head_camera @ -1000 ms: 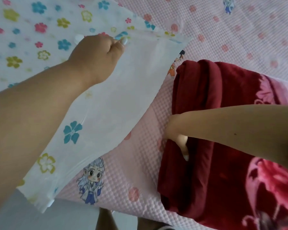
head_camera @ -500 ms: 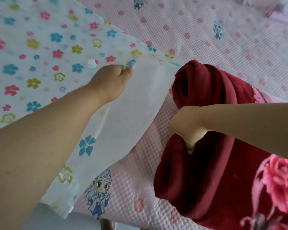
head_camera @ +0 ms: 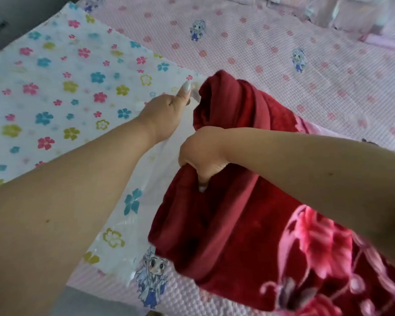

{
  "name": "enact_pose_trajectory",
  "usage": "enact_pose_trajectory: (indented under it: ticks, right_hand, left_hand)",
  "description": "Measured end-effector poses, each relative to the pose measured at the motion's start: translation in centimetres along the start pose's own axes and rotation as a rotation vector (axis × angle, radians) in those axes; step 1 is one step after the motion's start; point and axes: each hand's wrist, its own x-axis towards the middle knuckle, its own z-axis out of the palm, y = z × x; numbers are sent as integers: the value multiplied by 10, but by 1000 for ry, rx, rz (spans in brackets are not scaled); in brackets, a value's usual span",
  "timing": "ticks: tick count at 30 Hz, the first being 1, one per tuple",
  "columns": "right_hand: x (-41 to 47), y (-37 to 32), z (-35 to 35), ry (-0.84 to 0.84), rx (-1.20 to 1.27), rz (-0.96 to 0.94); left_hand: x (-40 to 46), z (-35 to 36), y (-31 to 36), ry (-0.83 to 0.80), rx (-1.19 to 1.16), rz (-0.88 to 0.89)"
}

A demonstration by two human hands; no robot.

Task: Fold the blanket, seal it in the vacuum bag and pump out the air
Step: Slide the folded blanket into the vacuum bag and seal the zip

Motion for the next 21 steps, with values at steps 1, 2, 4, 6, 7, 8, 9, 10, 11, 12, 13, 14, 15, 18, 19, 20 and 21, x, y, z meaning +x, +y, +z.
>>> enact_pose_trajectory:
  ticks: [1, 2, 4, 6, 7, 8, 9, 10, 11, 12, 13, 14, 15, 18, 19, 20, 21]
  right_hand:
    - [11, 4, 5, -34, 28, 51]
    - [21, 6, 9, -59, 54, 97]
    - [41, 10, 17, -79, 89, 146]
    - [55, 7, 24, -96, 77, 133]
    - [62, 3, 27, -122, 62, 127]
    - [67, -3, 30, -146, 52, 119]
    - [70, -10, 31, -169, 39, 106]
    - [73, -16, 33, -172, 30, 91]
    - [72, -23, 34, -172, 9, 71]
    - [70, -29, 36, -168, -18, 48]
    - [67, -36, 37, -167, -53, 25]
    - [65, -43, 39, -165, -79, -3]
    - [65, -49, 41, -169, -105, -35]
    - [67, -56, 39, -182, -129, -66]
    - [67, -51, 34, -193, -113, -42]
    - [68, -43, 28, -194, -92, -12]
    - [68, -34, 22, -199, -69, 22]
  left_hand:
    - [-2, -1, -4, -9, 38, -7]
    - [-5, -2, -9, -25, 62, -26]
    - [-9, 1, -22, -65, 83, -46]
    - [-12, 5, -31, -85, 80, -51]
    - [-12, 7, -33, -85, 58, -55]
    - [-12, 8, -32, -80, 28, -58]
    - [-12, 9, -29, -65, -11, -67]
    - [-13, 9, -25, -45, -43, -72]
    - [-14, 8, -20, -30, -61, -75]
    - [-13, 7, -15, -21, -66, -69]
    - [-12, 6, -9, -16, -69, -60]
    - [-9, 4, -4, -6, -69, -47]
    - [-6, 4, -2, 2, -73, -39]
    - [-5, 7, 1, -41, -84, -48]
    - [-10, 8, -1, -69, -80, -43]
    - [-16, 9, -5, -92, -78, -37]
    - [-21, 10, -8, -104, -84, -31]
